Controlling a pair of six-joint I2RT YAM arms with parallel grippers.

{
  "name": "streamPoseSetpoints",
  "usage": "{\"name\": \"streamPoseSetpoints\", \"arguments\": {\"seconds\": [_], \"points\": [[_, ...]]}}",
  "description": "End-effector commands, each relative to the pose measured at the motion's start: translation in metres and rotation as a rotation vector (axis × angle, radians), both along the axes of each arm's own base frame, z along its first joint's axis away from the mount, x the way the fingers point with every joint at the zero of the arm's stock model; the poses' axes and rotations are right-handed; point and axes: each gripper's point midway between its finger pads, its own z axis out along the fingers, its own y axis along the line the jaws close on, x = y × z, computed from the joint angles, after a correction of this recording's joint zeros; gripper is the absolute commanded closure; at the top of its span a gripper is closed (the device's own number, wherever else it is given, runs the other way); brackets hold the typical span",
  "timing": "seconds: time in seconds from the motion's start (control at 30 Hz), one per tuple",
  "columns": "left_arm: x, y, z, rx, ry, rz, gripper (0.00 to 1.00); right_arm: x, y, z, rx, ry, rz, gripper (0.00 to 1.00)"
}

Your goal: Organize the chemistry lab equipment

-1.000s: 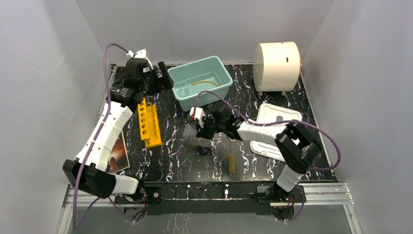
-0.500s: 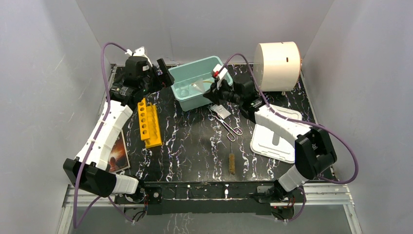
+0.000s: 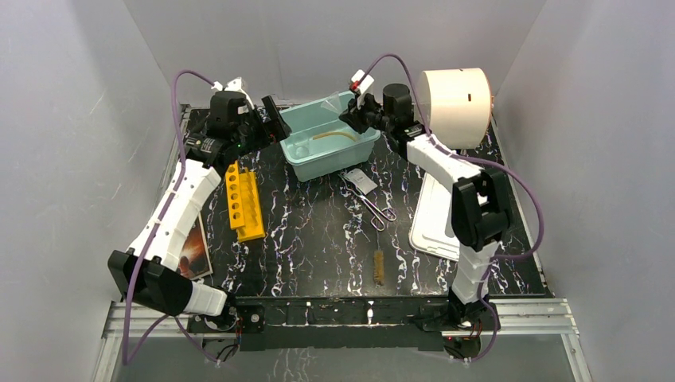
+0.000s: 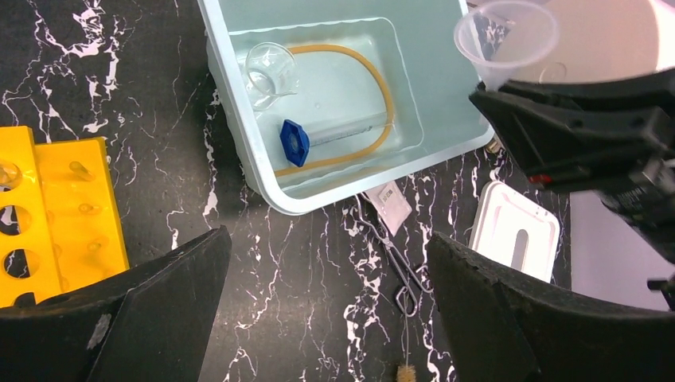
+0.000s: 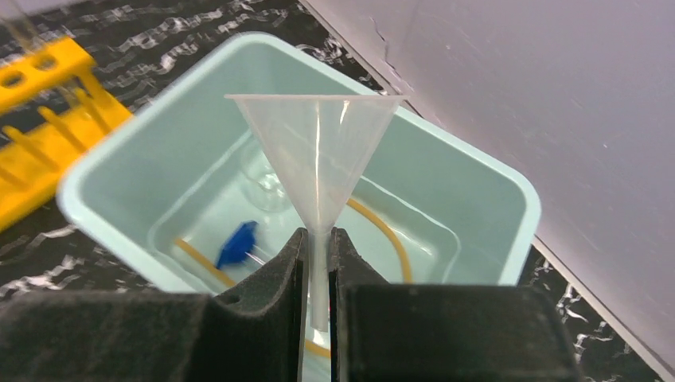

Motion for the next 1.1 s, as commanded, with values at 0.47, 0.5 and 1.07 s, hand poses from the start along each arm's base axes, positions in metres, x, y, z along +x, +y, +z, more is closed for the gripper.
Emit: {"name": "streamPoseSetpoints", "arguments": {"seconds": [0.47, 0.5, 1.07], "points": [[0.004, -0.007, -0.019, 0.033, 0.061, -0.053, 0.09, 0.061, 0.005, -0.071, -0.349, -0.093, 0.172, 1.0], [0.005, -0.005, -0.019, 0.045, 0.06, -0.042, 0.09, 0.063, 0.005, -0.076, -0.362, -0.094, 0.178, 1.0], [0.006, -0.001, -0.026, 0.077, 0.089, -0.033, 0.09, 0.097, -0.002, -0.127, -0.547, -0.178, 0.15, 0.91]]}}
